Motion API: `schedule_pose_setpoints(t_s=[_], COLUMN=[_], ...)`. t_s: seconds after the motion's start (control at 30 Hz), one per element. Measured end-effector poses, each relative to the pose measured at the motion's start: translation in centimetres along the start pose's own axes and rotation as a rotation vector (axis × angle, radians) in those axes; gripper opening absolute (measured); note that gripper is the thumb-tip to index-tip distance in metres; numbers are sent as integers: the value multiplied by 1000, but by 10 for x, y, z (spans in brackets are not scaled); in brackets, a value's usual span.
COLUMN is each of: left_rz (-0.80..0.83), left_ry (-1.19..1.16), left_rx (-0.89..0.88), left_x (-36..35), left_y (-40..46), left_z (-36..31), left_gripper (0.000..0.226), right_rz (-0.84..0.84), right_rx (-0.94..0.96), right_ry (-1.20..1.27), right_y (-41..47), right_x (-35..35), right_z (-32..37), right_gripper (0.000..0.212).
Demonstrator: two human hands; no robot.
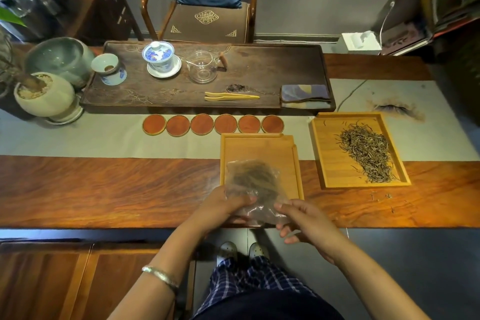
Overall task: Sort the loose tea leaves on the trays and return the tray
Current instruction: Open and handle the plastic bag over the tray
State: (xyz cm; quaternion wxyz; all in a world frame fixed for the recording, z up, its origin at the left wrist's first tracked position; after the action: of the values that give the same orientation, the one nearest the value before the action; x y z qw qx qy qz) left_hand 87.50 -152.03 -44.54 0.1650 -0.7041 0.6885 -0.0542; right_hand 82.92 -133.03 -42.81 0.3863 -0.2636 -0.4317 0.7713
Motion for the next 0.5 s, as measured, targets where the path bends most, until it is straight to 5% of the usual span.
schedule_pose_setpoints(t_s=[0.1, 0.23, 0.5], left_rz=[-9, -39, -233], left_ry=[-45, 69, 108], left_rx=[74, 39, -166], left_x=[1, 18, 29], left_y=[0, -7, -16], left_z=[-5, -9, -14], left_gripper=[48, 55, 32], right_rz=[-45, -80, -105], right_rx=[114, 191, 360], right_ry=[46, 70, 17], right_y=[-1, -2, -5], right_x=[-3, -3, 3], right_z=[5, 14, 25], right_gripper=[14, 11, 4])
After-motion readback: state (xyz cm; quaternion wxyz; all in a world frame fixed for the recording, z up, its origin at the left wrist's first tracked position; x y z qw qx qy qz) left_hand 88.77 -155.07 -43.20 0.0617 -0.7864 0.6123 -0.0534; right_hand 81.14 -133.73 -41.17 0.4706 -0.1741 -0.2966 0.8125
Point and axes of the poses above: each hand's wrist, its own y-axis towards the middle knuckle, its own x-axis out of the back of the hand, z = x × y, the point moved 4 cm from there along y, towards the middle knuckle, and after that the axes turned 15 degrees about -x, right-handed, at the moved point
